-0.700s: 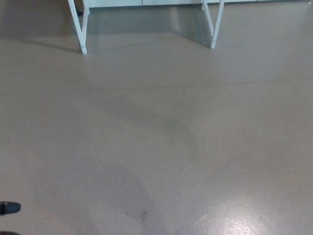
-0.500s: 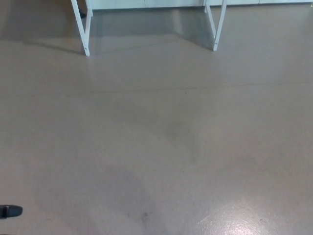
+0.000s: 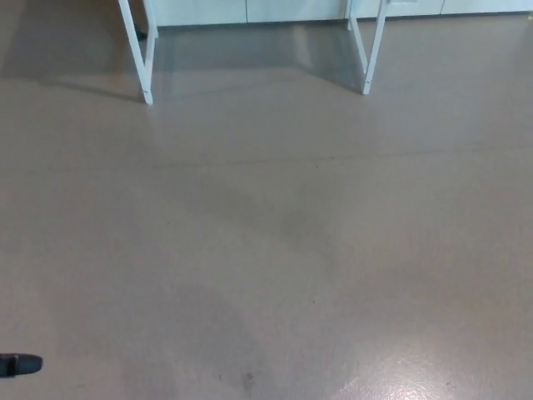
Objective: The robot walks towards a table in front, picks a shampoo with left hand and puts it in a small grey container
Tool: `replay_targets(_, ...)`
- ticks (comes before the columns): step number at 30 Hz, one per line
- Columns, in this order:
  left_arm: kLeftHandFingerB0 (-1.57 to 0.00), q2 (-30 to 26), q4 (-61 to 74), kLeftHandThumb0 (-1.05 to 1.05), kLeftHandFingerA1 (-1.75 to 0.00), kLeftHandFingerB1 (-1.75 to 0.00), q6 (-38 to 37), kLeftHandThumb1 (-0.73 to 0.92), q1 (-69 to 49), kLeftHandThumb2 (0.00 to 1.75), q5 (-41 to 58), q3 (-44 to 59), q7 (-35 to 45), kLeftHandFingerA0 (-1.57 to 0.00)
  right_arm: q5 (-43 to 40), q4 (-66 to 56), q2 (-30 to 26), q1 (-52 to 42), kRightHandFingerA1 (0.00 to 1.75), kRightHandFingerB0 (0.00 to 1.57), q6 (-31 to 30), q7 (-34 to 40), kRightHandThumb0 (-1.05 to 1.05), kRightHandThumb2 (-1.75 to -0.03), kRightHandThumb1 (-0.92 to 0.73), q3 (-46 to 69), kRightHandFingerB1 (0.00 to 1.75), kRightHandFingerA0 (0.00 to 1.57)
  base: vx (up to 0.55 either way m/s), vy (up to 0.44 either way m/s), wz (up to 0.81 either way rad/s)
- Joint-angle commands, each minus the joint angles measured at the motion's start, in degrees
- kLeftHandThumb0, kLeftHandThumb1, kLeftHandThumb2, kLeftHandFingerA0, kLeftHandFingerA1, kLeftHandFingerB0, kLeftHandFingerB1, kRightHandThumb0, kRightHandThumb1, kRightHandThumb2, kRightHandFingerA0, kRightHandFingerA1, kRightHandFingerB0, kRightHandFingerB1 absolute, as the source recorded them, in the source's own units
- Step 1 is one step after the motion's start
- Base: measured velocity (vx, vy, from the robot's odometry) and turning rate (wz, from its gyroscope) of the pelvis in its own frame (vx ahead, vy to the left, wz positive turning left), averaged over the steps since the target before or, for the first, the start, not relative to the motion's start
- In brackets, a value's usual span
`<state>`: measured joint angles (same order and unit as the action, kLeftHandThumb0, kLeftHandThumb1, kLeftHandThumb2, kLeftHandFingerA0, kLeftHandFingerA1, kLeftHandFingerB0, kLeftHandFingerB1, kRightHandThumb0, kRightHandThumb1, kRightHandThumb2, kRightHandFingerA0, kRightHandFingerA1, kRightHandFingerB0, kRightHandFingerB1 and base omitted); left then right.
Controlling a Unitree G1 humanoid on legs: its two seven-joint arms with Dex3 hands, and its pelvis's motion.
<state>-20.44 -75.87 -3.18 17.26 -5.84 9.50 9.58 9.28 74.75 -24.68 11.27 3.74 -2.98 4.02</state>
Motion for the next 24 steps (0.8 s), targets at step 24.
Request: replay_targets(24,-0.46,-1.3,-0.34,0.39,-0.89,-0.76,-0.42,0.32,-0.98,1.19,-1.22,-4.41,-0.76,-0.67,-1.14,0.3,0.37,-3.39,0.47,0.61,1.16,-1.14,-0.29,-0.55,-0.5,-0.21,0.41,0.78,0.29,-0.011,0.02)
